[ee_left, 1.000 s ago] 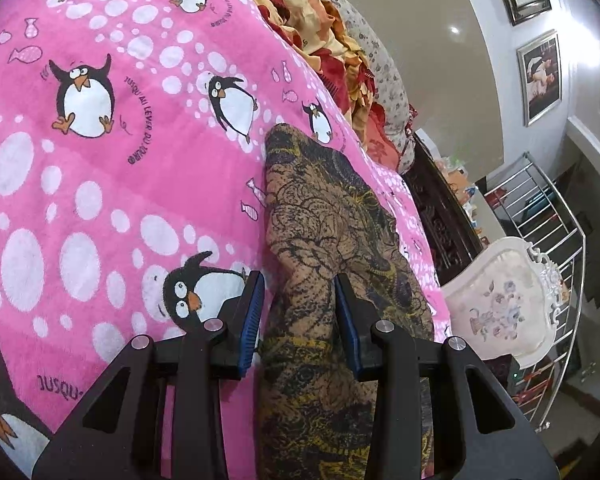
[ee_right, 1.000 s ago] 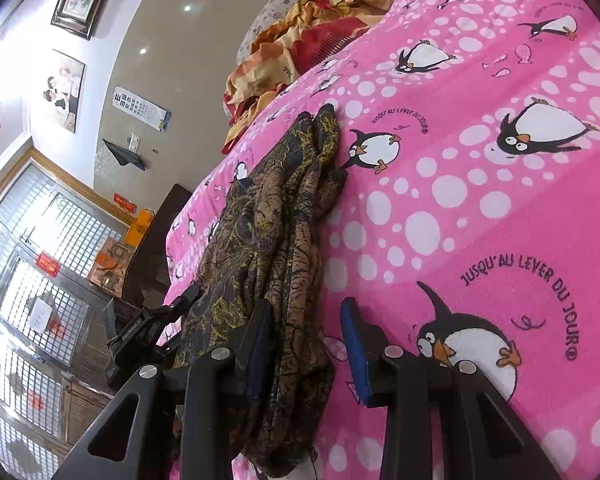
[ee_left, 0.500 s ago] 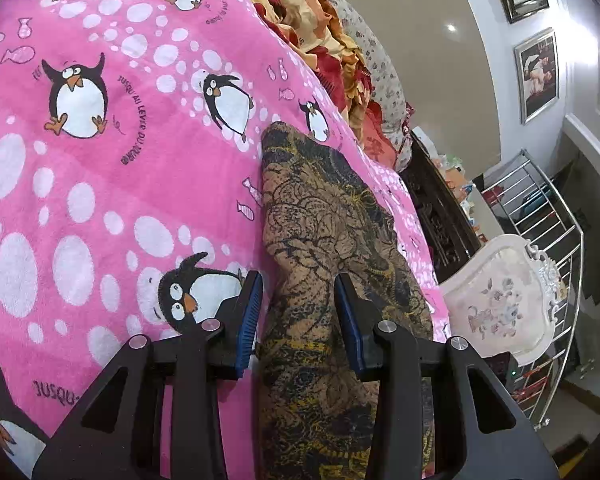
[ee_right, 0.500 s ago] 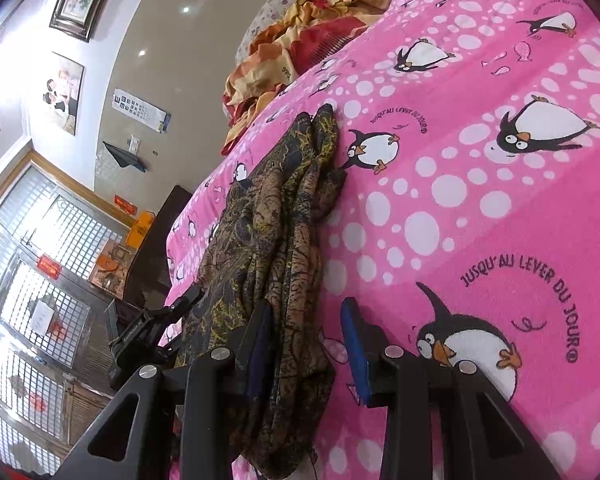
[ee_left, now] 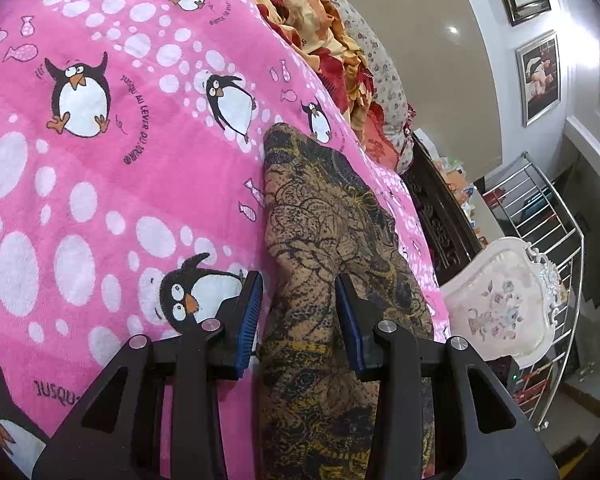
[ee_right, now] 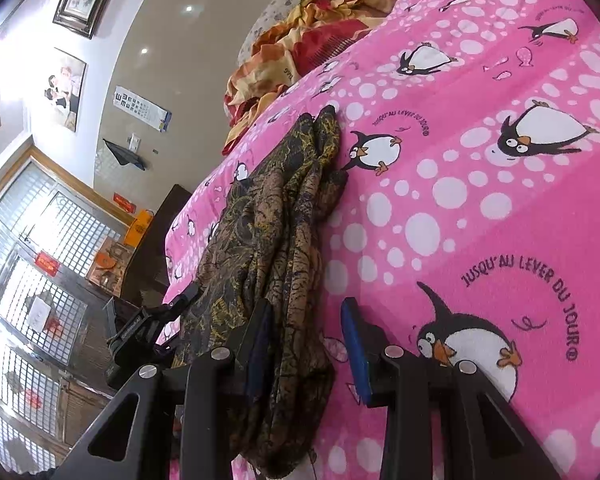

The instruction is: Fold small clothes

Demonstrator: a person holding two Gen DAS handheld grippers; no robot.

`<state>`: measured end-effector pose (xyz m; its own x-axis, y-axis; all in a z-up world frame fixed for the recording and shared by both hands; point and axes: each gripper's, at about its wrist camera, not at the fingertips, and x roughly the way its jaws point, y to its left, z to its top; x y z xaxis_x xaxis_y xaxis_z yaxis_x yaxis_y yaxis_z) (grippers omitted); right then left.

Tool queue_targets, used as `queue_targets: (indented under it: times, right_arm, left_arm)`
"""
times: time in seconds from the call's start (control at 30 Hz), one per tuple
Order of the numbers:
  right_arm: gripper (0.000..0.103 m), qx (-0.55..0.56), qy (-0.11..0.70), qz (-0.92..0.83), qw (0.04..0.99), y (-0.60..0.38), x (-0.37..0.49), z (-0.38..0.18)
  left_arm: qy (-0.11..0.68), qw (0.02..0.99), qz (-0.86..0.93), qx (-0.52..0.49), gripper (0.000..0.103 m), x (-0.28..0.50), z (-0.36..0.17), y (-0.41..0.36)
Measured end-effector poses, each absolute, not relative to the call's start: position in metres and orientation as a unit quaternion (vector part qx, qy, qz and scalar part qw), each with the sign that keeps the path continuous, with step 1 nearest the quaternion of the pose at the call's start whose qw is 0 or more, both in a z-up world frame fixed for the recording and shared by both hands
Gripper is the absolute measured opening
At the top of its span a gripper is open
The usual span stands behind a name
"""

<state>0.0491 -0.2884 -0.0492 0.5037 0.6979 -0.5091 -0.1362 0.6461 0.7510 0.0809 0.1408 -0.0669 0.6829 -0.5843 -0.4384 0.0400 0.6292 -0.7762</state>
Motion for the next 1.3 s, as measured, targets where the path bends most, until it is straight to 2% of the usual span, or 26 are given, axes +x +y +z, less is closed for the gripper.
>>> queue_targets:
  times: [0.23, 0.43, 0.53, 0.6, 0.63, 0.67, 0.7, 0.73, 0.8, 0.9, 0.97, 1.0, 1.07, 1.3]
  right_arm:
    - [0.034, 0.361, 0.415, 0.281, 0.787, -0.296, 0.047, -0.053]
    - [0.034, 0.323, 0.447, 0.254, 0.795, -0.294, 0.040, -0.041]
    - [0.034, 0.255, 0.431, 0.242, 0.831, -0.294, 0.017, -0.012]
    - [0.034, 0.201, 0.418, 0.248, 0.850, -0.284, 0.002, 0.009]
    - [0.034, 0.177, 0.411, 0.254, 0.858, -0.278, -0.005, 0.019]
    - [0.034, 0.152, 0.399, 0.261, 0.866, -0.268, -0.011, 0.032]
    - [0.034, 0.136, 0.391, 0.264, 0.871, -0.260, -0.014, 0.040]
    - [0.034, 0.121, 0.383, 0.264, 0.877, -0.249, -0.016, 0.048]
    - [0.034, 0.102, 0.386, 0.253, 0.881, -0.225, -0.011, 0.056]
    - [0.034, 0.086, 0.413, 0.247, 0.872, -0.202, -0.001, 0.044]
    - [0.034, 0.049, 0.456, 0.241, 0.855, -0.188, 0.003, 0.018]
    - [0.035, 0.033, 0.478, 0.237, 0.845, -0.186, 0.004, 0.000]
    - [0.035, 0.010, 0.447, 0.250, 0.859, -0.185, -0.003, -0.009]
    - [0.039, 0.016, 0.417, 0.281, 0.864, -0.195, -0.009, -0.016]
  left_arm:
    - [0.342, 0.820, -0.201, -0.412, 0.036, 0.079, -0.069, 0.145]
    - [0.359, 0.824, -0.182, -0.399, 0.036, 0.078, -0.064, 0.140]
    - [0.382, 0.817, -0.158, -0.403, 0.044, 0.064, -0.045, 0.140]
    - [0.370, 0.844, -0.147, -0.358, 0.045, 0.041, -0.015, 0.134]
    - [0.365, 0.859, -0.144, -0.328, 0.051, 0.030, 0.001, 0.128]
    - [0.360, 0.871, -0.144, -0.301, 0.062, 0.020, 0.013, 0.120]
    - [0.353, 0.882, -0.146, -0.277, 0.069, 0.011, 0.024, 0.111]
    - [0.348, 0.893, -0.145, -0.246, 0.072, 0.003, 0.033, 0.098]
    - [0.353, 0.903, -0.133, -0.206, 0.072, -0.003, 0.036, 0.081]
    - [0.376, 0.896, -0.131, -0.197, 0.072, -0.005, 0.017, 0.066]
    - [0.423, 0.875, -0.133, -0.192, 0.072, -0.002, -0.011, 0.056]
    - [0.433, 0.878, -0.133, -0.155, 0.071, -0.005, -0.025, 0.044]
    - [0.412, 0.900, -0.121, -0.080, 0.072, -0.013, -0.027, 0.025]
    - [0.407, 0.907, -0.090, -0.056, 0.079, -0.011, -0.026, 0.010]
